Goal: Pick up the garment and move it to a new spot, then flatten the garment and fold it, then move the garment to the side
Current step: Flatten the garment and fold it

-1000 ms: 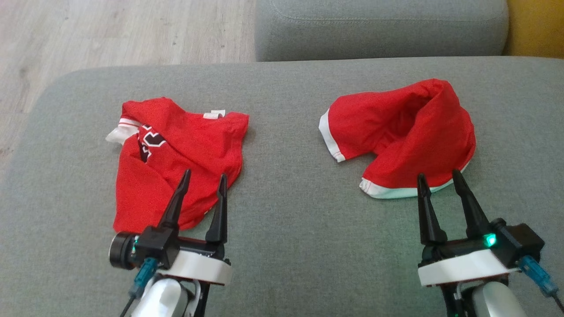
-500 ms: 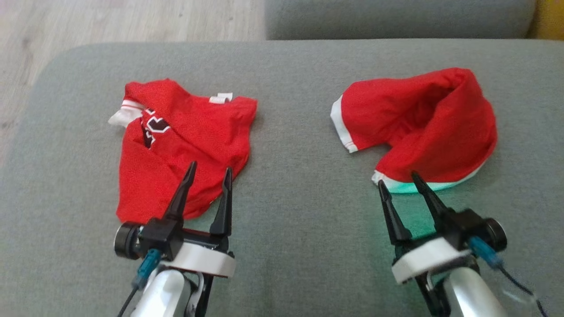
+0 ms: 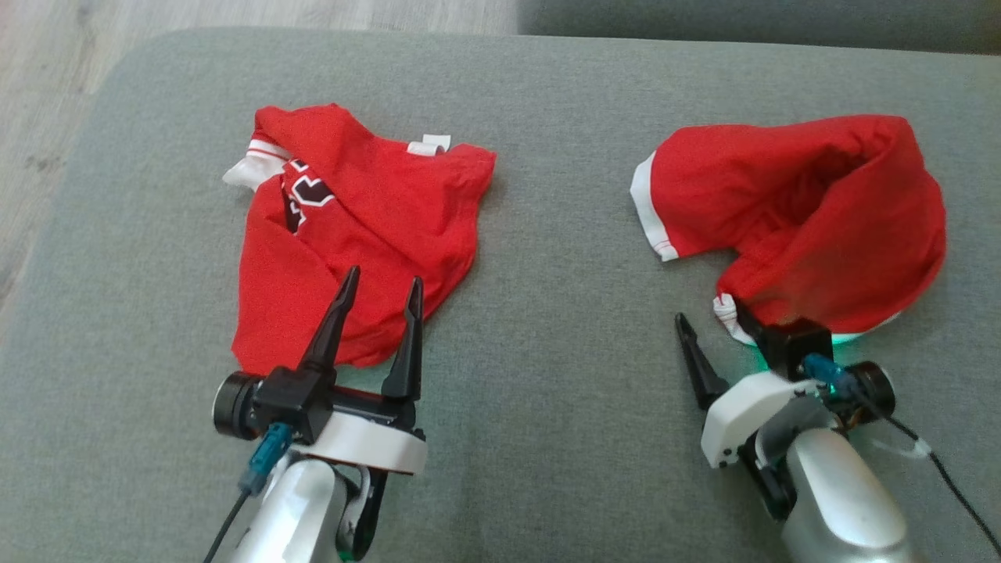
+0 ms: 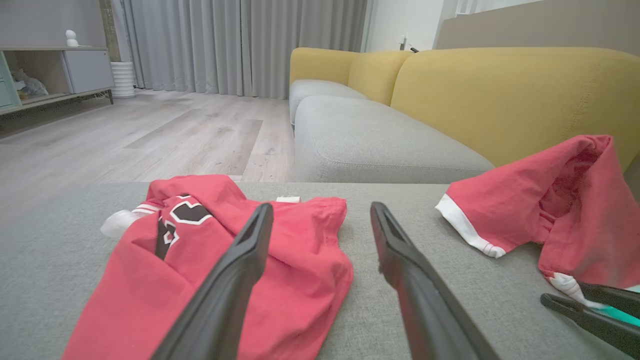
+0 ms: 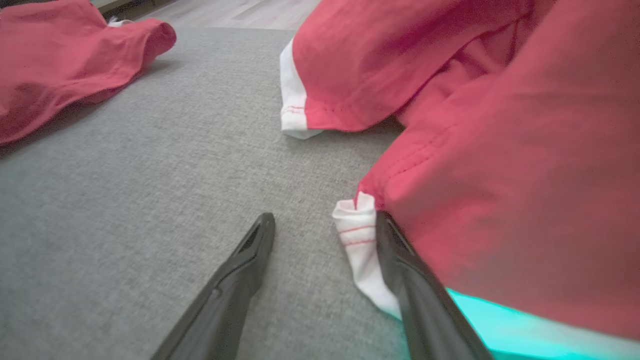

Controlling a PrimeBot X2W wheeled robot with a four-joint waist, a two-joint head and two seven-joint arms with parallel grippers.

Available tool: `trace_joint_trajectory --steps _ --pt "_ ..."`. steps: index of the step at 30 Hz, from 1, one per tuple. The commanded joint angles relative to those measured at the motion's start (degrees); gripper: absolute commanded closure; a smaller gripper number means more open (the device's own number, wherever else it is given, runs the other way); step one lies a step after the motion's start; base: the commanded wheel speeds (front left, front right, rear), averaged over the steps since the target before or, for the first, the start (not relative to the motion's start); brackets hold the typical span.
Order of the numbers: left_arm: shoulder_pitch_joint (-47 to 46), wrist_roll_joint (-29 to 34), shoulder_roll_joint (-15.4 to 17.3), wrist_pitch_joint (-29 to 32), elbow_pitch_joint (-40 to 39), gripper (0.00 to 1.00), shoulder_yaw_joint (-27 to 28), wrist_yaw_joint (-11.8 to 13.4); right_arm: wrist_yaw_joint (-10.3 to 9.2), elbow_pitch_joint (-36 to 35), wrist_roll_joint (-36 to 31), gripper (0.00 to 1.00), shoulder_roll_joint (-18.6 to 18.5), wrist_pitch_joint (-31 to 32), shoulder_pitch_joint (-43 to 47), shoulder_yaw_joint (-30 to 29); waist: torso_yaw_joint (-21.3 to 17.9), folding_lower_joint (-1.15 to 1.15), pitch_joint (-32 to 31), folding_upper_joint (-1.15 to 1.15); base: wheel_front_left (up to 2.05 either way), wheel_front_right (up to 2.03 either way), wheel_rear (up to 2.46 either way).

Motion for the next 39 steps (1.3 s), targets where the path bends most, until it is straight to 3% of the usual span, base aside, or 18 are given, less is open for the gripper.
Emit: trace_joint_trajectory --steps 1,3,4,5,6,13,20,25,30,35,39 --pt "-2.37 0.58 0.07 -0.54 -1.3 0.0 2.25 -0.13 -0.04 0.59 -0.64 0.0 -0.12 0.95 -1.65 0.55 0.34 0.0 0.26 0.0 0.0 0.0 0.0" --pt "-2.31 0.69 -0.03 -0.54 -1.24 0.0 2.46 -0.25 -0.04 2.09 -0.19 0.0 -0.12 1.54 -2.1 0.25 0.46 0.0 0.34 0.0 0.0 0.0 0.0" --pt "-2.25 0.73 -0.07 -0.54 -1.19 0.0 2.59 -0.29 -0.04 2.79 0.01 0.25 -0.12 1.85 -2.22 0.17 0.44 0.0 0.31 0.0 0.0 0.0 0.0" --pt "-2.17 0.78 -0.1 -0.54 -1.11 0.0 2.73 -0.35 -0.04 3.37 0.21 0.87 -0.12 2.0 -2.32 0.2 0.39 0.0 0.22 0.0 0.0 0.0 0.0" --pt "-2.09 0.83 -0.12 -0.54 -1.01 0.0 2.89 -0.42 -0.04 3.87 0.52 1.0 -0.12 2.06 -2.36 0.51 0.31 0.0 0.07 0.0 0.0 0.0 0.0" --pt "-1.43 1.37 -0.23 -0.54 -0.4 0.0 3.9 -0.57 -0.04 4.84 2.45 1.0 -0.12 -0.13 -2.63 2.0 -1.08 0.0 -2.26 0.0 0.0 0.0 0.0" --pt "0.04 1.3 -0.28 -0.55 -0.29 0.0 4.57 -0.63 -0.04 0.0 4.81 1.0 -0.12 -2.91 -5.41 5.67 -2.0 0.0 -5.42 0.0 0.0 0.0 0.0" --pt "0.32 1.1 -0.29 -0.55 -0.48 0.0 4.88 -0.57 -0.04 -4.25 8.32 1.0 -0.12 -1.01 -10.31 10.99 -0.89 0.0 -7.16 0.0 0.0 0.0 0.0" --pt "2.02 0.6 -0.29 -0.55 -0.17 0.0 5.19 -0.24 -0.04 -9.18 16.24 1.0 -0.12 1.06 -20.7 15.0 0.41 0.0 -10.08 0.0 0.0 0.0 0.0" --pt "4.04 0.87 -0.3 -0.55 -0.31 0.0 6.16 -0.15 -0.04 -11.53 23.46 1.0 -0.12 -2.35 -31.06 8.03 -0.09 0.0 -11.72 0.0 0.0 0.0 0.0" --pt "5.02 1.44 -0.26 -0.55 -0.75 0.0 7.39 -0.11 -0.04 -8.34 21.71 1.0 -0.12 -4.58 -34.09 -2.91 -1.86 0.0 -12.19 0.0 0.0 0.0 0.0"
